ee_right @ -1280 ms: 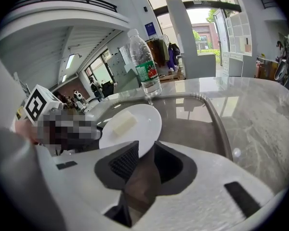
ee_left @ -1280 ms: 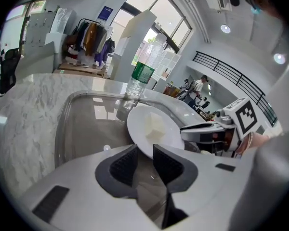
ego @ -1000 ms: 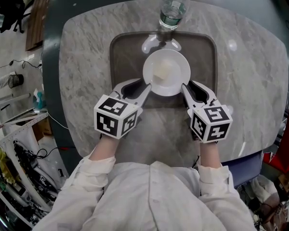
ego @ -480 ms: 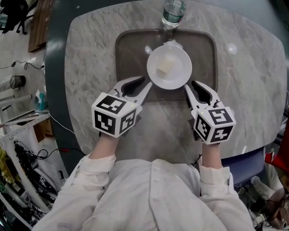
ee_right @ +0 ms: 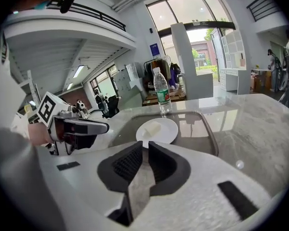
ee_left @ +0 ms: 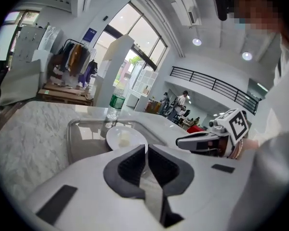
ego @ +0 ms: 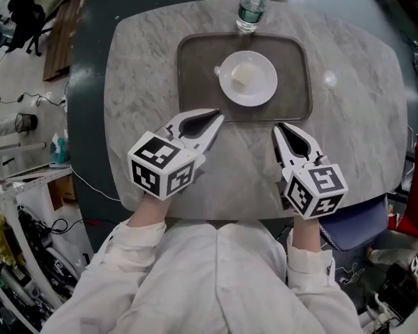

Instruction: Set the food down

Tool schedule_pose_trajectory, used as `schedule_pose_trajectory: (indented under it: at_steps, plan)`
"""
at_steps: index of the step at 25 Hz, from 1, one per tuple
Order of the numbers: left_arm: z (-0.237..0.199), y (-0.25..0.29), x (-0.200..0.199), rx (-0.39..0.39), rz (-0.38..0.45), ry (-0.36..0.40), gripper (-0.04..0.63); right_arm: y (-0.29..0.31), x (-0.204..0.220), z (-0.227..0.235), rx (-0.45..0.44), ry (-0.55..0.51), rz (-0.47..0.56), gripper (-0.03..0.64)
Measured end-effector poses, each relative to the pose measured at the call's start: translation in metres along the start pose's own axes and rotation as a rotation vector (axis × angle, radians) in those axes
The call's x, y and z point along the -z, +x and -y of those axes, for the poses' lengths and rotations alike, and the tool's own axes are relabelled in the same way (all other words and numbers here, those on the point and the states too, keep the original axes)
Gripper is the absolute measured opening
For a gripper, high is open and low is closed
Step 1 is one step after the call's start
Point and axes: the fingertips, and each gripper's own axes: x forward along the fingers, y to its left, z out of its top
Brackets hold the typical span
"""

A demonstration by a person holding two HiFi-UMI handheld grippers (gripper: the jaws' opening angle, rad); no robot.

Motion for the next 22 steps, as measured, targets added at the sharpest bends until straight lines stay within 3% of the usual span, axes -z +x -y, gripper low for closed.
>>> schedule_pose_trajectory:
  at_steps: [6,12,22]
  plan:
    - [0.057,-0.055,0.001,0.14,0.15,0.01,0.025,-0.052,0.012,-0.063,-0.101,-0.021,0.101,0.011]
    - [0.103,-0.099,0.015,0.219,0.202,0.046,0.021,-0.108,0.011,-0.101,-0.08,-0.049,0.242,0.003]
    - [0.145,-0.167,0.068,0.233,0.163,0.059,0.02,-0.15,0.055,-0.168,-0.107,-0.046,0.208,0.003]
